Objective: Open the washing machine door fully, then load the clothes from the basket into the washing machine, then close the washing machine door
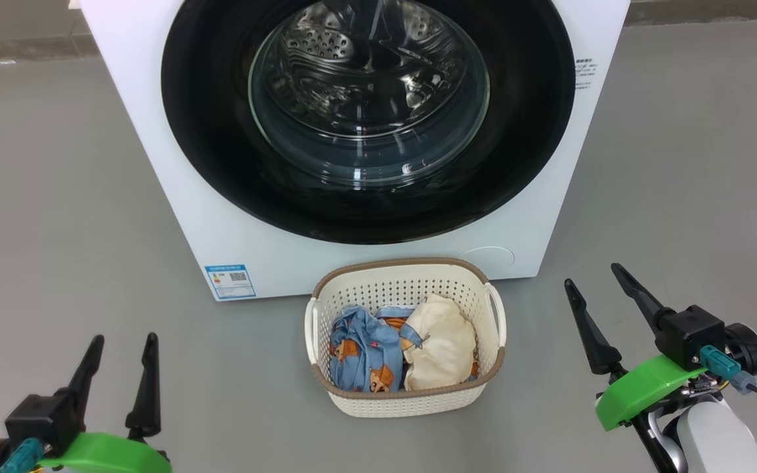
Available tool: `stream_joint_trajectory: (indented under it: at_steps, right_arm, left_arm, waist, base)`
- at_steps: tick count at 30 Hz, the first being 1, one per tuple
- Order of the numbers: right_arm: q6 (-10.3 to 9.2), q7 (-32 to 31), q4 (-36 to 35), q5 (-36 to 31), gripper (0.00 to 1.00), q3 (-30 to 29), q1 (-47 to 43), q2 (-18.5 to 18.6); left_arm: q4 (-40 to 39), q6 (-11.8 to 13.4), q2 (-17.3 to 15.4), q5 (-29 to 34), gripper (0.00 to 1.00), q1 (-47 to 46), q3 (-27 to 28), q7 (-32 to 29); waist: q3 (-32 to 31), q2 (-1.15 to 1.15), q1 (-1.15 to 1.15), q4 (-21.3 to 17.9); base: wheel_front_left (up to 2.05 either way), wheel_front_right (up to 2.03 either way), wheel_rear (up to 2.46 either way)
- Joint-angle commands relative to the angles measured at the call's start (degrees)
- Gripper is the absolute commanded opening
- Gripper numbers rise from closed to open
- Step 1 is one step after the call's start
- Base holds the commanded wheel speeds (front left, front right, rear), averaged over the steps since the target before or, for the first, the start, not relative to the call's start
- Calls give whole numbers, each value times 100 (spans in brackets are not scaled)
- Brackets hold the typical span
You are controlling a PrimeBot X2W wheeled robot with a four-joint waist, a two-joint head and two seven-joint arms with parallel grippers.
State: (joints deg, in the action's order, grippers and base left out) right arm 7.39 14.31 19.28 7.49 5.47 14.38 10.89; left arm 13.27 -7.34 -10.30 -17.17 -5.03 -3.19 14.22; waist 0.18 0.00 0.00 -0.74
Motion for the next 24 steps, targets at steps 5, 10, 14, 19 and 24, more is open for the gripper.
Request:
stream_joint_trajectory:
  at_steps: [5, 10, 14, 19, 24]
  right_arm:
    - [10, 69, -151, -15, 100, 98, 226, 33]
    - [10, 69, -133, -4, 100, 77, 220, 17]
    - [10, 69, -134, -11, 100, 71, 210, 19]
    - [10, 69, -150, 15, 100, 43, 219, 29]
    - [10, 69, -157, -23, 100, -106, 221, -21]
  left_arm:
    - [-66, -14, -196, 11, 100, -312, 210, 78]
    - [-56, -14, -193, 3, 100, -316, 222, 78]
    - [-35, -14, -185, 3, 100, -314, 228, 78]
    - [-67, -14, -162, -31, 100, -328, 249, 78]
    - [-81, -14, -168, -28, 100, -340, 255, 78]
  waist:
    - [-20, 0, 0, -5]
    - [-34, 0, 0, -20]
    - [-36, 0, 0, -23]
    - [-15, 0, 0, -19]
    - [3, 0, 0, -19]
  base:
    - [0, 0, 0]
    - [0, 0, 0]
    - [0, 0, 0]
    - [0, 0, 0]
    - [0, 0, 0]
